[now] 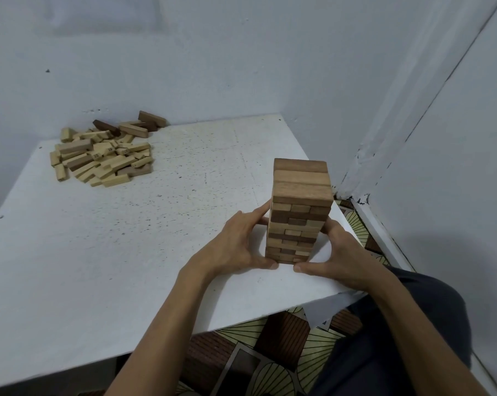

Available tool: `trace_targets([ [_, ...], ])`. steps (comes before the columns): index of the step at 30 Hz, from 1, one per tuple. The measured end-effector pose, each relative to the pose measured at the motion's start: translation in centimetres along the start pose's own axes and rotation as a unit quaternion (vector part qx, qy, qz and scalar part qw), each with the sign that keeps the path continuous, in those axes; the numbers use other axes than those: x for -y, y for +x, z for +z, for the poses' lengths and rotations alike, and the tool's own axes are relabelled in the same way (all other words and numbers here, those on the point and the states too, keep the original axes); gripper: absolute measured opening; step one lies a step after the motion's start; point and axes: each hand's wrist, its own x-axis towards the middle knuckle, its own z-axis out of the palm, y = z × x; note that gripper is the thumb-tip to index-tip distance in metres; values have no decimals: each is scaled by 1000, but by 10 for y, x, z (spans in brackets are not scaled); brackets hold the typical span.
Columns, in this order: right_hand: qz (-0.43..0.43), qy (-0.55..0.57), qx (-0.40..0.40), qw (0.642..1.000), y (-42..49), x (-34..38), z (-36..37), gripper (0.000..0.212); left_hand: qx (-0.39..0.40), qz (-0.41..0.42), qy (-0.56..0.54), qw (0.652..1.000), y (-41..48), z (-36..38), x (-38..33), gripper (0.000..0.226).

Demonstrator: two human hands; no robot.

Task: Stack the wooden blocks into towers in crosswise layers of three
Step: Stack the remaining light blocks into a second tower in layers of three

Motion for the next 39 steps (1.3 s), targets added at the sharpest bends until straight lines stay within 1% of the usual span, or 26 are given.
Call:
trace_targets([
  [4, 23, -41, -24, 999, -9, -1, 3, 103, -1, 1, 5, 1000, -2, 0, 2, 102],
  [5, 24, -55, -38, 997, -13, -2, 4, 103, -4, 1, 7, 1000, -3, 0, 4, 103],
  [6, 25, -68, -56, 996, -19, -3, 6, 98, -9, -1, 12, 1000, -5, 0, 5, 105],
  [7, 30, -78, -80, 993, -27, -2, 9, 89, -16, -5, 19, 1000, -8, 0, 5, 107],
  [9, 38, -106, -155, 981, -45, 1, 17, 66, -38, -18, 35, 999, -19, -2, 4, 109],
  [11, 17, -149, -219, 964, -63, 6, 29, 36, -70, -29, 57, 996, -36, -2, 3, 103],
  [12, 3, -157, -225, 962, -71, 8, 35, 25, -87, -29, 67, 994, -46, -1, 3, 97],
  [13, -5, -152, -215, 965, -78, 12, 42, 20, -103, -27, 71, 992, -57, 1, 3, 90],
  [15, -25, -134, -170, 976, -89, 25, 59, 27, -130, -21, 73, 989, -79, 6, 4, 78],
  [16, -33, -131, -149, 980, -91, 35, 67, 25, -139, -19, 80, 987, -90, 9, 5, 73],
  [18, -52, -101, -101, 988, -91, 60, 82, 16, -151, -17, 100, 983, -110, 11, 9, 67],
  [20, -82, -49, -69, 993, -80, 82, 95, 9, -159, -24, 108, 981, -126, 8, 15, 64],
  [21, -94, -35, -64, 993, -72, 91, 101, 8, -162, -30, 108, 980, -133, 4, 18, 63],
  [23, -119, -25, -67, 990, -51, 109, 110, 17, -174, -44, 108, 978, -145, -7, 23, 62],
  [26, -142, -5, -83, 986, -12, 133, 122, 23, -219, -67, 115, 967, -156, -34, 30, 61],
  [28, -152, 6, -91, 984, 19, 149, 127, 26, -256, -85, 123, 955, -158, -57, 36, 55],
  [30, -149, 12, -94, 984, 53, 167, 128, 29, -293, -103, 121, 943, -156, -83, 43, 47],
  [33, -142, 17, -116, 983, 110, 192, 128, 28, -339, -136, 118, 924, -142, -125, 59, 42],
  [39, -106, -53, -131, 984, 234, 222, 133, 30, -370, -191, 147, 897, -93, -208, 111, 32],
])
